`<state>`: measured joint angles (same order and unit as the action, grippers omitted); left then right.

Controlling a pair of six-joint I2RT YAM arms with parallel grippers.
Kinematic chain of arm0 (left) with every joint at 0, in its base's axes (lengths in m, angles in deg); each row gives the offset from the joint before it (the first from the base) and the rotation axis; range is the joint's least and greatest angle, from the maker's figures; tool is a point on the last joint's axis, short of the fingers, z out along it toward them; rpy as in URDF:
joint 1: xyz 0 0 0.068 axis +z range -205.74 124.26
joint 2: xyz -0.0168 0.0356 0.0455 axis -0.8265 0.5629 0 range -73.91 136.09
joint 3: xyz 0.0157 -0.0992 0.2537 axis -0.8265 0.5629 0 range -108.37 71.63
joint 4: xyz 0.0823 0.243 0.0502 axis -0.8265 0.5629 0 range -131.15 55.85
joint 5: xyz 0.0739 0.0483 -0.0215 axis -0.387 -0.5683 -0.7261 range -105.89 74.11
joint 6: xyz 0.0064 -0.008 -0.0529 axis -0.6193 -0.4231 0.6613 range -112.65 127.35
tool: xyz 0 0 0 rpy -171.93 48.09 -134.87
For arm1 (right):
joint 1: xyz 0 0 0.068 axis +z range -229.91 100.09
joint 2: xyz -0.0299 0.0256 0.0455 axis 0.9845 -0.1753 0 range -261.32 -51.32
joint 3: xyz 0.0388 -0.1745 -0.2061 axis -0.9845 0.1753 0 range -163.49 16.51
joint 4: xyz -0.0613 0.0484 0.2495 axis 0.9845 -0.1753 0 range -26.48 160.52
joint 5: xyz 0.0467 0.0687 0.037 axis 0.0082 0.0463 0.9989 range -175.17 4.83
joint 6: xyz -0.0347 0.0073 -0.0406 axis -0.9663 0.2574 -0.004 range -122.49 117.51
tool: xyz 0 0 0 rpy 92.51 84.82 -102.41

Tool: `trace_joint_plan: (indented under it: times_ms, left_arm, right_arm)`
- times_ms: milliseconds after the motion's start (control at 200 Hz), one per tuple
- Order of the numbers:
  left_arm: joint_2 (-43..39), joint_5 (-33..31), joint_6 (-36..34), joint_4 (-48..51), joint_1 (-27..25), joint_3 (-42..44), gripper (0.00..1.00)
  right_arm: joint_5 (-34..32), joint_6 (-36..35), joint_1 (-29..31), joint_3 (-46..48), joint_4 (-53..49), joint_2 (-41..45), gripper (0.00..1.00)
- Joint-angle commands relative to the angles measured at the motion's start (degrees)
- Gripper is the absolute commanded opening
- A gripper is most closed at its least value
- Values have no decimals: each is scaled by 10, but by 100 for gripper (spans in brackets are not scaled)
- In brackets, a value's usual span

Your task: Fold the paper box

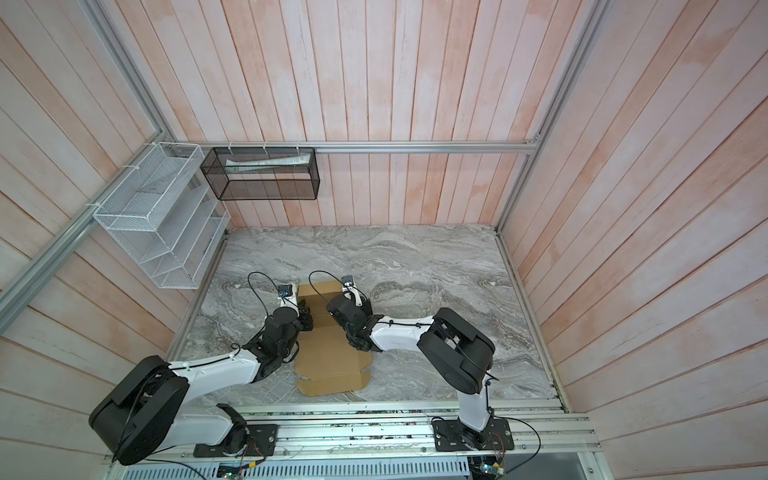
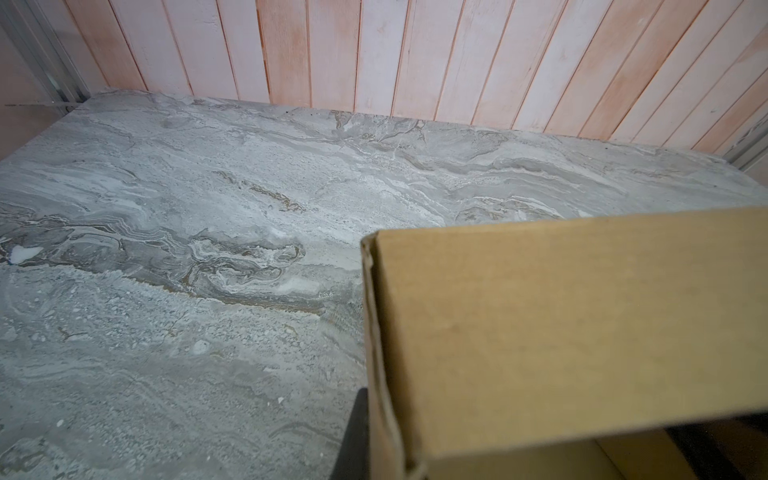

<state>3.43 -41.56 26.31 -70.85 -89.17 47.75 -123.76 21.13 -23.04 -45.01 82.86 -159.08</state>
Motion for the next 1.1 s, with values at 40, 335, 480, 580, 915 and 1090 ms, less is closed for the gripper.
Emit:
trace_joint_plan:
  times_ms: [40,335,480,580,915,1090]
  left_arm:
    - [-11,-2,9,-12,-1,6,0]
    - [-16,-3,8,-11,-1,7,0]
    - [-22,-6,6,-8,-1,8,0]
    - [-24,-8,4,-7,-1,8,0]
    - [-24,-10,4,-6,-1,7,0]
    - [-22,-10,3,-6,-1,8,0]
  right_arm:
    - [-55,20,-2,9,-9,9,21]
    - [-68,27,-2,-20,-39,-17,12]
    - [-81,25,-2,-31,-63,-29,12]
    - [-92,19,-2,-37,-75,-37,13]
    - [-103,-6,-4,-19,-84,-35,19]
    - [-66,-6,-7,12,-41,-1,27]
